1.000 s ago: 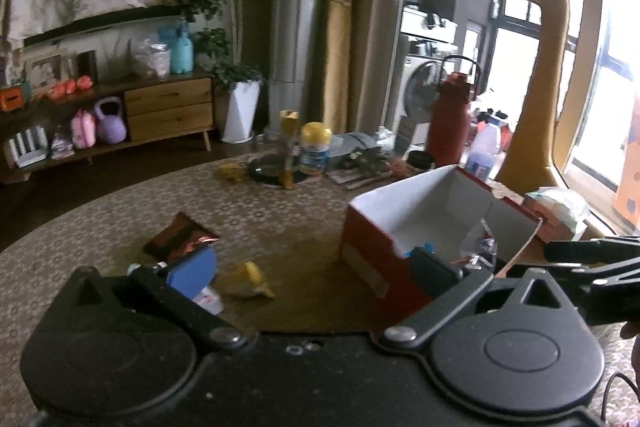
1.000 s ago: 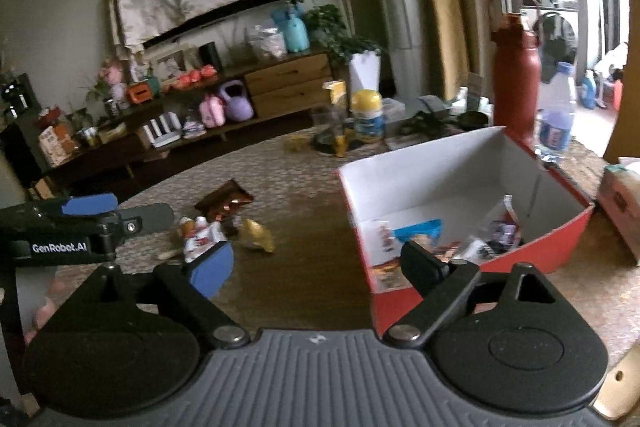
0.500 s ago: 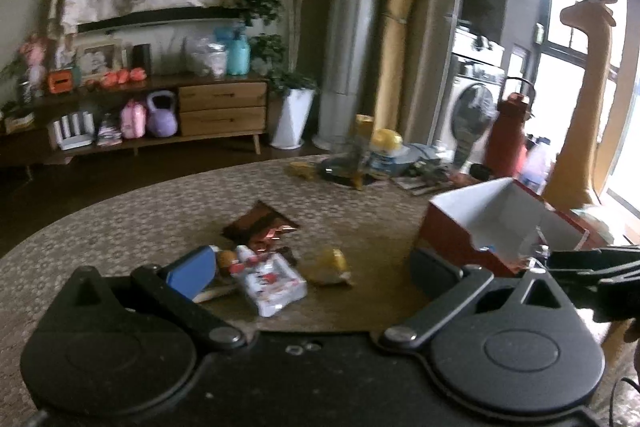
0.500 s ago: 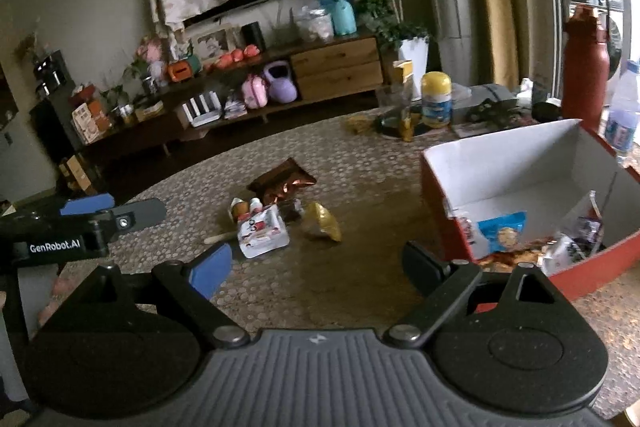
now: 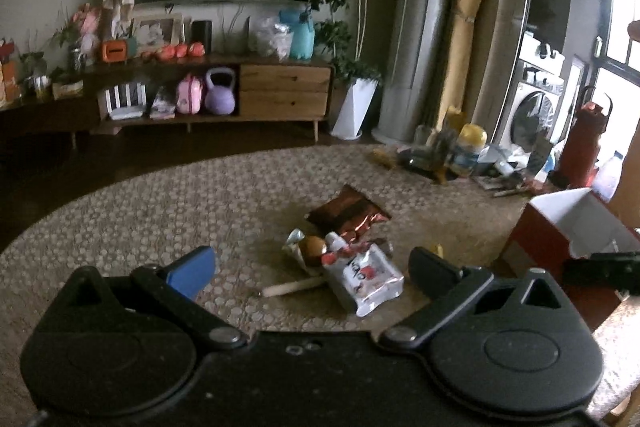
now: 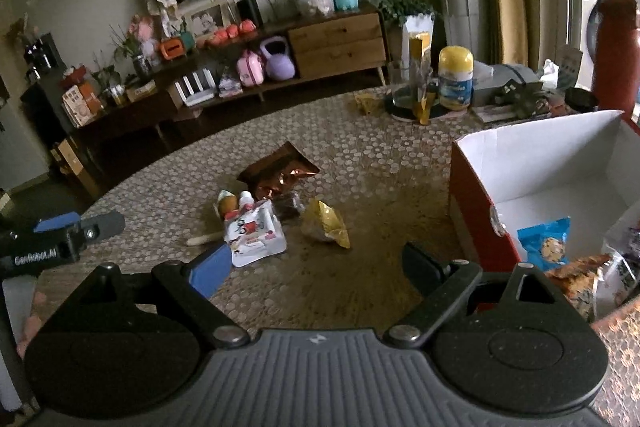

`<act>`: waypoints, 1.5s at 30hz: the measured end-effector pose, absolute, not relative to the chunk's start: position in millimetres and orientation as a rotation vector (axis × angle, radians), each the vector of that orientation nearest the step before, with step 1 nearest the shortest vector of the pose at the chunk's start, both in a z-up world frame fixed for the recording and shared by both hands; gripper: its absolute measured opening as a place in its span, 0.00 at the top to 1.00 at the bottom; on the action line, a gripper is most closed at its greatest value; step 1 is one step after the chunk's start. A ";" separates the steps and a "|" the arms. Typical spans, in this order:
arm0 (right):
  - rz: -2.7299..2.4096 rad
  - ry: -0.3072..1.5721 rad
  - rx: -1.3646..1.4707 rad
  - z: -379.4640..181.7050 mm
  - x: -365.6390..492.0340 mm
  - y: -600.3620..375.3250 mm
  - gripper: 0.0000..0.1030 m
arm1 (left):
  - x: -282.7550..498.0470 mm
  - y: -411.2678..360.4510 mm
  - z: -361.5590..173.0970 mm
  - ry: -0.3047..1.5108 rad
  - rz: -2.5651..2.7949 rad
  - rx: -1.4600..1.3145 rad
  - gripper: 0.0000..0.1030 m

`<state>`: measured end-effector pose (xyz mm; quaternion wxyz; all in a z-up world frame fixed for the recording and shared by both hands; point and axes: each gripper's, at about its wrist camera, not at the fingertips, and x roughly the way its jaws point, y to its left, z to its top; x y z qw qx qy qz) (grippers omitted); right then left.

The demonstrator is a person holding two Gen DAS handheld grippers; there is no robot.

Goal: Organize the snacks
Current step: 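Move both grippers back toward the remaining snacks on the table, then lower the left gripper onto the white drink pouch while the right reaches the yellow chip bag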

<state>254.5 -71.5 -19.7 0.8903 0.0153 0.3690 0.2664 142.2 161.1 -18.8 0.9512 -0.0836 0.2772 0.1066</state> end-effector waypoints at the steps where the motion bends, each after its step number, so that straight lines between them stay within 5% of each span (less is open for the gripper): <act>1: 0.555 0.769 0.025 -22.6 258.4 -67.0 0.10 | 144.8 161.1 -23.1 0.570 0.217 -0.172 0.00; 22: 0.638 0.793 -0.254 -102.2 330.0 3.4 0.12 | 281.2 146.4 -87.1 0.850 0.257 -0.347 0.03; 29: 0.640 0.828 -0.234 -120.8 349.4 9.7 0.28 | 298.3 141.7 -109.6 0.908 0.293 -0.362 0.05; 34: 0.632 0.837 -0.229 -130.8 355.7 15.4 0.38 | 301.5 138.1 -119.1 0.918 0.306 -0.354 0.15; 39: 0.631 0.830 -0.216 -135.3 356.8 19.8 0.60 | 300.1 134.8 -118.2 0.904 0.327 -0.323 0.22; 45: 0.619 0.821 -0.206 -133.7 353.5 19.5 0.65 | 299.6 135.3 -116.3 0.902 0.318 -0.328 0.27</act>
